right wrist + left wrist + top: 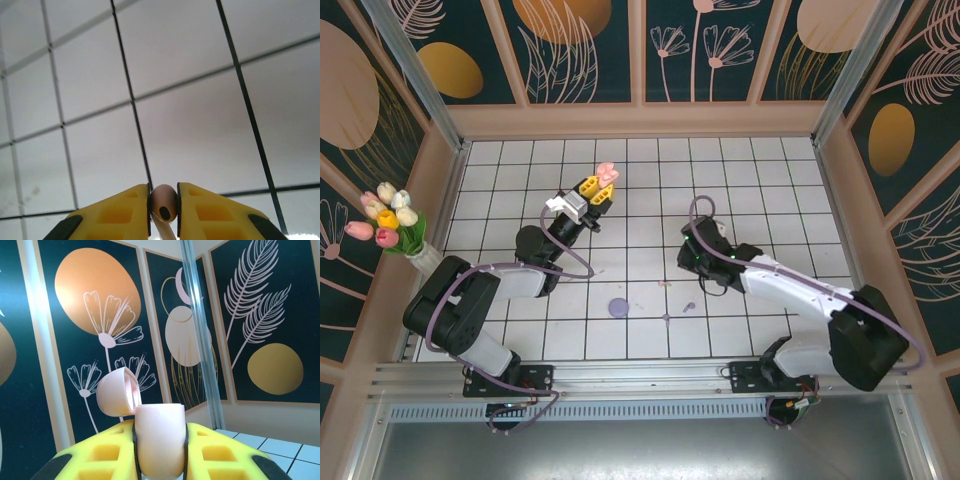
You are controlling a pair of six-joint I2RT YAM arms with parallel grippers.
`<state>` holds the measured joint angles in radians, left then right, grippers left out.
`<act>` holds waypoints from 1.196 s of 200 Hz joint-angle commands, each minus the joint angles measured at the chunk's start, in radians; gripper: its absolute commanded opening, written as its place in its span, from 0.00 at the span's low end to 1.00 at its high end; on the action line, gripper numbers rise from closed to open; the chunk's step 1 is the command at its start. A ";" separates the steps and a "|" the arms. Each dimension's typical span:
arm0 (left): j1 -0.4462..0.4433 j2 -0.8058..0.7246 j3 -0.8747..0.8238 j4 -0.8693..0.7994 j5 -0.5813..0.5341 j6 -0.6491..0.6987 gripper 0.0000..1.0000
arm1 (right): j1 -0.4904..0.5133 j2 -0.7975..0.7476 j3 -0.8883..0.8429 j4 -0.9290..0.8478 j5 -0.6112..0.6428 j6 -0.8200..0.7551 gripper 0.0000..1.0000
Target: Insert the wireless bluetooth earbuds into the charging case
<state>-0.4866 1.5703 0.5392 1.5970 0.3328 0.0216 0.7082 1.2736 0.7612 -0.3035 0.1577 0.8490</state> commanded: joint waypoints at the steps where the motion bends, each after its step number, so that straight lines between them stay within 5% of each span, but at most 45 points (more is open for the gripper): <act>1: -0.006 -0.012 0.033 0.041 0.046 -0.023 0.00 | -0.058 -0.073 0.032 0.079 -0.043 -0.070 0.19; 125: -0.012 0.033 0.124 0.014 0.245 -0.150 0.00 | -0.187 -0.040 0.350 0.399 -0.300 -0.251 0.20; 239: -0.023 0.120 0.193 0.108 0.261 -0.263 0.00 | -0.187 0.003 0.288 0.732 -0.481 -0.229 0.20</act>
<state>-0.4999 1.6718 0.6975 1.5940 0.5728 -0.1982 0.5243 1.2709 1.0714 0.2993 -0.2600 0.6270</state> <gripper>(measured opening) 0.235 0.202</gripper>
